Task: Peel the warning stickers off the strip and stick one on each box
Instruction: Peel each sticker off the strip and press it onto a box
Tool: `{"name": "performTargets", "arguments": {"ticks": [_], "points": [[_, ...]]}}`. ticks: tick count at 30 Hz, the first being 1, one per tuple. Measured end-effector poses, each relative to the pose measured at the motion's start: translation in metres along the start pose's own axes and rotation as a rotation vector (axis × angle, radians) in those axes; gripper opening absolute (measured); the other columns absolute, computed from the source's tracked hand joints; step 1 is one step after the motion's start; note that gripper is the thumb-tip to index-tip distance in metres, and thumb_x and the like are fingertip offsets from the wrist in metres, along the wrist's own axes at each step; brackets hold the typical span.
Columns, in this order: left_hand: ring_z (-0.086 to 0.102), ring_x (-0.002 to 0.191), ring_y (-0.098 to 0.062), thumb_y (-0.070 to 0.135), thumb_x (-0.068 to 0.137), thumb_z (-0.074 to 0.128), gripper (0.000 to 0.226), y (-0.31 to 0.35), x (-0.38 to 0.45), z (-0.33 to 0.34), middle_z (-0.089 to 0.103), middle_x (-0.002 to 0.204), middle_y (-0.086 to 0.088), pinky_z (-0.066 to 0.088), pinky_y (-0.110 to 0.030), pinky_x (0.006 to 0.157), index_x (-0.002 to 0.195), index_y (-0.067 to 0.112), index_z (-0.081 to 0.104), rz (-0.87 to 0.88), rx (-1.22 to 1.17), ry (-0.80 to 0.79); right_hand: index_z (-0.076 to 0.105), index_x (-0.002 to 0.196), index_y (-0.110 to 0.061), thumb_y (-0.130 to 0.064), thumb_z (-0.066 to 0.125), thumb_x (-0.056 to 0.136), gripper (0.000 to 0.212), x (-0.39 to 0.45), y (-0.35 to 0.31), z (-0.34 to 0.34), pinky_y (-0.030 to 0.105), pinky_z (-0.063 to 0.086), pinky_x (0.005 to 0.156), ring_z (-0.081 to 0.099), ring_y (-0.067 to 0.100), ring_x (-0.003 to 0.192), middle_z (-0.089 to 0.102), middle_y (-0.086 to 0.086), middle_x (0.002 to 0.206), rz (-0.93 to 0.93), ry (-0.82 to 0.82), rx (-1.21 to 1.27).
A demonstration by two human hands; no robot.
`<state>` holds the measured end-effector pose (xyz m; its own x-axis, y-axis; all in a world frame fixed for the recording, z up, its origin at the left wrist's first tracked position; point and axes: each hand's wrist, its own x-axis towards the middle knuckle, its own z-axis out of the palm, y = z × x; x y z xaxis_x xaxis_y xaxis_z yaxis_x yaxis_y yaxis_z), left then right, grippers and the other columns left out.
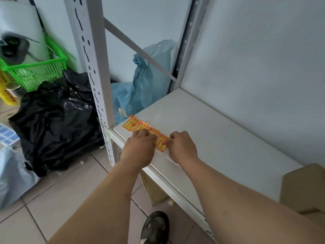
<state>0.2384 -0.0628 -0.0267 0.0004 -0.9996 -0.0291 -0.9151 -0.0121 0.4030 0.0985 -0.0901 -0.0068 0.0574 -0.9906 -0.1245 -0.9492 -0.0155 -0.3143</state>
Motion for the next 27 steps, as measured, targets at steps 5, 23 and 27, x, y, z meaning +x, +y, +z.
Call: {"name": "performTargets", "arguments": {"ticks": [5,23,27], "points": [[0.033,0.13,-0.024,0.036,0.097,0.048,0.039,0.0,-0.003,0.003,0.041,0.14,0.002,0.034,-0.04,0.107,0.137,0.038,0.046,0.022,0.055,0.014,0.06,0.118,-0.02,-0.034,0.054,0.095,0.027,-0.002,-0.002,0.001,0.03,0.045,0.071,0.06,0.025,0.094,0.052,0.007,0.116,0.02,0.056,0.007],[0.027,0.136,-0.022,0.035,0.099,0.045,0.038,-0.005,-0.004,0.006,0.037,0.144,0.003,0.028,-0.04,0.111,0.138,0.036,0.046,-0.002,-0.029,-0.016,0.056,0.112,-0.012,-0.02,0.053,0.095,0.019,-0.007,0.0,-0.009,0.027,0.041,0.075,0.058,0.024,0.102,0.057,0.007,0.117,0.003,0.016,0.084],[0.028,0.135,-0.022,0.036,0.101,0.04,0.037,-0.006,-0.005,0.007,0.038,0.144,0.004,0.028,-0.039,0.11,0.136,0.035,0.049,-0.008,-0.06,-0.004,0.055,0.108,-0.008,-0.014,0.052,0.094,0.015,-0.009,0.008,-0.018,0.026,0.039,0.076,0.058,0.026,0.103,0.061,0.009,0.113,0.058,0.001,0.202]]}}
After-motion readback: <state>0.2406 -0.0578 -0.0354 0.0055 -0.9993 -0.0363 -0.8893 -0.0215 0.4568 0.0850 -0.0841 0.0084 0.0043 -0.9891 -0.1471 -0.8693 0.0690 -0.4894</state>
